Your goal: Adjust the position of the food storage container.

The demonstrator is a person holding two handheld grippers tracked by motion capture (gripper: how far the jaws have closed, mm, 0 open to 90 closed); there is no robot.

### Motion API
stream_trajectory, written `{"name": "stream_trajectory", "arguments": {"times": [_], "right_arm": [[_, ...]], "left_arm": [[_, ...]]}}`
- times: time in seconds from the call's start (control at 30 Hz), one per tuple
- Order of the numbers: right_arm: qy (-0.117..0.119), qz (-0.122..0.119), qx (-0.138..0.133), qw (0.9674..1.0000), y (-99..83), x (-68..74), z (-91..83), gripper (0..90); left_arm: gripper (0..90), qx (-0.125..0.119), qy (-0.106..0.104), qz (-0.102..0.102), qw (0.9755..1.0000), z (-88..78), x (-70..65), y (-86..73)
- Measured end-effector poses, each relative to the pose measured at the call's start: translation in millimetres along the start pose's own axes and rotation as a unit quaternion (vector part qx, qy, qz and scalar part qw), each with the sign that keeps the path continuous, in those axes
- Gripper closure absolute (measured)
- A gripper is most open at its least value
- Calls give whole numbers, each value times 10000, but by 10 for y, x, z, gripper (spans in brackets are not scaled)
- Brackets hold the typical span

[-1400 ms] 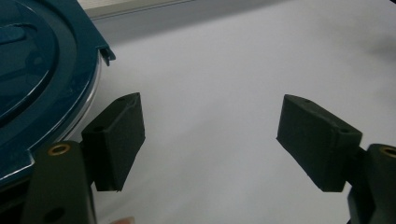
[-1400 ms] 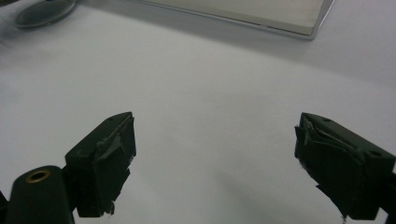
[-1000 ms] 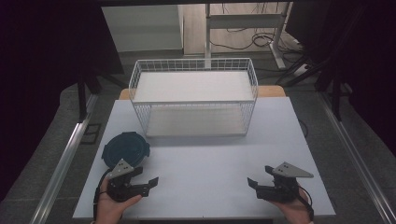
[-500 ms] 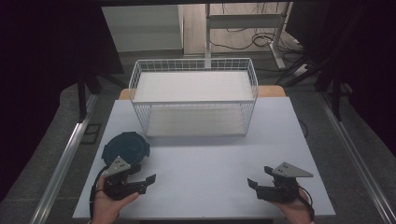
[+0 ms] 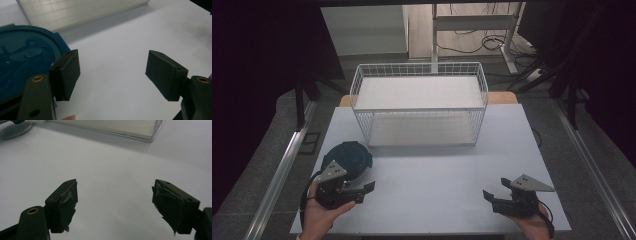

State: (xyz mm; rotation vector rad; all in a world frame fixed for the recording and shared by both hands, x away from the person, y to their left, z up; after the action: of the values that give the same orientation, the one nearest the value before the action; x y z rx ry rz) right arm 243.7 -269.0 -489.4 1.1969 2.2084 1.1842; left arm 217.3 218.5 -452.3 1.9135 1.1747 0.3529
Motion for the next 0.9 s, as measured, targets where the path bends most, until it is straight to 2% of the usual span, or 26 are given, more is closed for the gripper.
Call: {"name": "stream_trajectory", "arguments": {"times": [0.17,0.43,0.6,0.63,0.73,0.77,0.9], "right_arm": [[-20,18,0,10000,-6,-4,0,203],[-14,-17,39,10000,-15,8,17,206],[-11,-14,54,10000,-19,4,27,207],[-24,-16,72,10000,-22,4,32,207],[-47,-1,102,9999,-25,2,39,208],[-61,-2,113,9999,-28,1,43,208],[-50,-8,122,9999,-30,7,49,209]], "left_arm": [[272,17,106,-67,9999,-99,118,121],[274,32,305,-123,9995,-175,282,199],[275,33,440,-239,9987,-202,422,208],[275,36,491,-303,9983,-208,489,210],[277,44,547,-367,9978,-214,552,212],[278,44,591,-438,9973,-218,612,213],[331,-17,583,-563,9967,-227,723,213]]}}
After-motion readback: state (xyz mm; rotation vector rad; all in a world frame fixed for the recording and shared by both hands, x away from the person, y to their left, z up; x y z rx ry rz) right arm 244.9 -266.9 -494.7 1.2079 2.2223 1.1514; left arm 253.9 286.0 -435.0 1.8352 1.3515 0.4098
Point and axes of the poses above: each handheld gripper's, and its own axes: z roughly forward along the jaws, y roughly out of its top, x roughly to its left, the point moved 1 cm from there along z, roughly forward along the jaws, and after that the axes turned 1 degree about x, right-handed, at the moved point
